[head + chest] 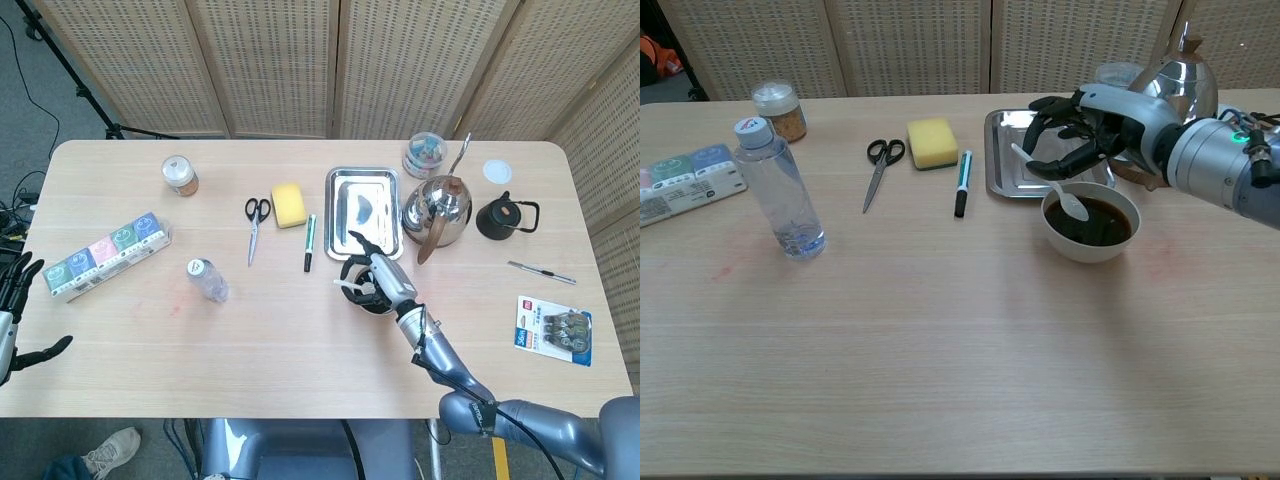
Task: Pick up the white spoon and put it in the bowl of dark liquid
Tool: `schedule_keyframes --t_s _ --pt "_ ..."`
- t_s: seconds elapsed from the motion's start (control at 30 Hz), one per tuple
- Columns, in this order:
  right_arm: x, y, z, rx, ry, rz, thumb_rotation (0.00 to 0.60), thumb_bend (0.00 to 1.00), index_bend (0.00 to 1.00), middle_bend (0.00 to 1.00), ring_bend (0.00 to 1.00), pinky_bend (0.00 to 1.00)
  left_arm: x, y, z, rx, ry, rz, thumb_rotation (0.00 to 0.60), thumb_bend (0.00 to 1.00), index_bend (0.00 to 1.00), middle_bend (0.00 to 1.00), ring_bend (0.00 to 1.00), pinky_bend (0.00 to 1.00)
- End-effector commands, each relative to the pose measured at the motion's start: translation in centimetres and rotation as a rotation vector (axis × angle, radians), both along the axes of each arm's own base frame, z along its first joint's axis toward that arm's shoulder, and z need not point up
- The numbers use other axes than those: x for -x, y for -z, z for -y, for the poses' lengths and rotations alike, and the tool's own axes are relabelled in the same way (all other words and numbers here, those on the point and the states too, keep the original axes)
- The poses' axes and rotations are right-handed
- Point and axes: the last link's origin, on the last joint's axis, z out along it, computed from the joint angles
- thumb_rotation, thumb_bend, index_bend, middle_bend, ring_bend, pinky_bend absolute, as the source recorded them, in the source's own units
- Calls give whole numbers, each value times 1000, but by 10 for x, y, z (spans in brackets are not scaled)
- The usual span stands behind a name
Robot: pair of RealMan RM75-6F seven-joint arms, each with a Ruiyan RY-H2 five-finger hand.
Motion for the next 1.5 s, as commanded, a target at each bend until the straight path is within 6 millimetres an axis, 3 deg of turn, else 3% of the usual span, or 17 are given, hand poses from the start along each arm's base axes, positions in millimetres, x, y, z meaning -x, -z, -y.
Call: schedule_keyframes --t_s 0.03,0.8,1.1,1.5 --pt "2 4 1 -8 5 -1 600 414 559 0 0 0 0 0 -1 -2 -2 0 600 0 20 0 0 0" --pt "20 21 22 12 41 -25 600 414 559 0 0 0 2 2 -3 -2 -21 -10 600 0 19 0 0 0" --pt "32 7 28 51 55 -27 600 414 559 0 0 0 3 3 -3 -1 -25 -14 600 0 19 0 0 0" --pt "51 -15 8 46 42 -45 600 414 559 0 0 0 -1 10 -3 21 -19 -31 600 0 19 0 0 0"
